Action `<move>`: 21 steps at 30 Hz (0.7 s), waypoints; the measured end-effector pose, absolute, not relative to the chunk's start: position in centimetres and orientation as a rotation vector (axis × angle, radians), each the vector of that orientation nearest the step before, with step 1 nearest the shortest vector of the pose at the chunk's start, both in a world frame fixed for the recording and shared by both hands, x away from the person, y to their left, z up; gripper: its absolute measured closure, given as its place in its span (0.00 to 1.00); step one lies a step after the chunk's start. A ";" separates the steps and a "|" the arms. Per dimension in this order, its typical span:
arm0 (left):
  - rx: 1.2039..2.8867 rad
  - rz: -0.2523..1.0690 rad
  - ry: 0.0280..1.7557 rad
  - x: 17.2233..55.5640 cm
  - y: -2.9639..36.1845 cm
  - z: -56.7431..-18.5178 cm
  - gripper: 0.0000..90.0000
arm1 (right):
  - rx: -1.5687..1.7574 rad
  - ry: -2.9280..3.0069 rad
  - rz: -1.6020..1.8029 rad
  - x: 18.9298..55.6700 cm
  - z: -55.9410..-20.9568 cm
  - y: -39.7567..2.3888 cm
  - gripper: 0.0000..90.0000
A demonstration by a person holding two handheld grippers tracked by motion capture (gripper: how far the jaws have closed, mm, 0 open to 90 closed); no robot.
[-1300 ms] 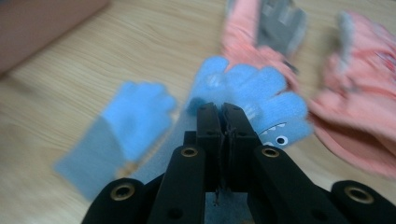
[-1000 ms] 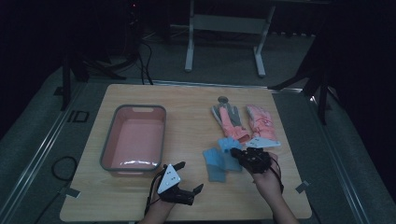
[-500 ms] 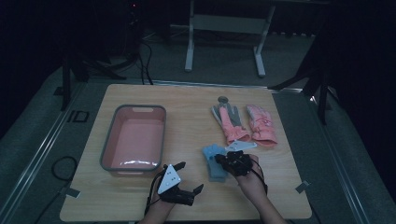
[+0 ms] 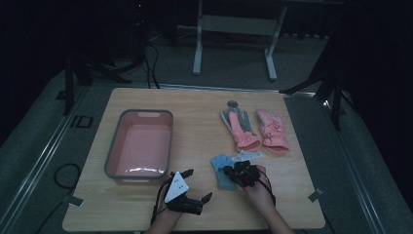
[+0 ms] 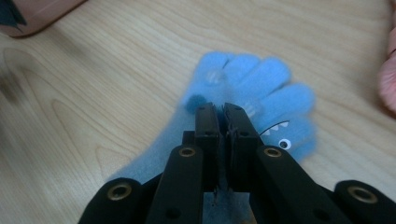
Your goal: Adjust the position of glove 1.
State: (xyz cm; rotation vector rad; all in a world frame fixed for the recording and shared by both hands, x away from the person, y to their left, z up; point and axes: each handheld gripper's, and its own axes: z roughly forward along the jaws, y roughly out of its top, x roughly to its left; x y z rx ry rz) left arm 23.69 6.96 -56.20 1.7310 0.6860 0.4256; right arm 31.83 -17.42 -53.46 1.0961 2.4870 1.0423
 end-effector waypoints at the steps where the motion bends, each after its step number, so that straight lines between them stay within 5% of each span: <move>1: 1.731 0.426 0.685 23.7 7.0 -56.2 0.00 | 1.096 2.495 1.050 31.9 -53.7 -17.4 0.94; 15: 1.727 0.442 0.685 23.6 6.8 -56.2 0.00 | 1.018 2.551 1.099 32.0 -54.5 -16.9 0.93; 21: 1.741 0.425 0.665 23.6 6.5 -56.2 0.00 | 0.961 2.521 1.163 31.5 -53.0 -17.6 0.77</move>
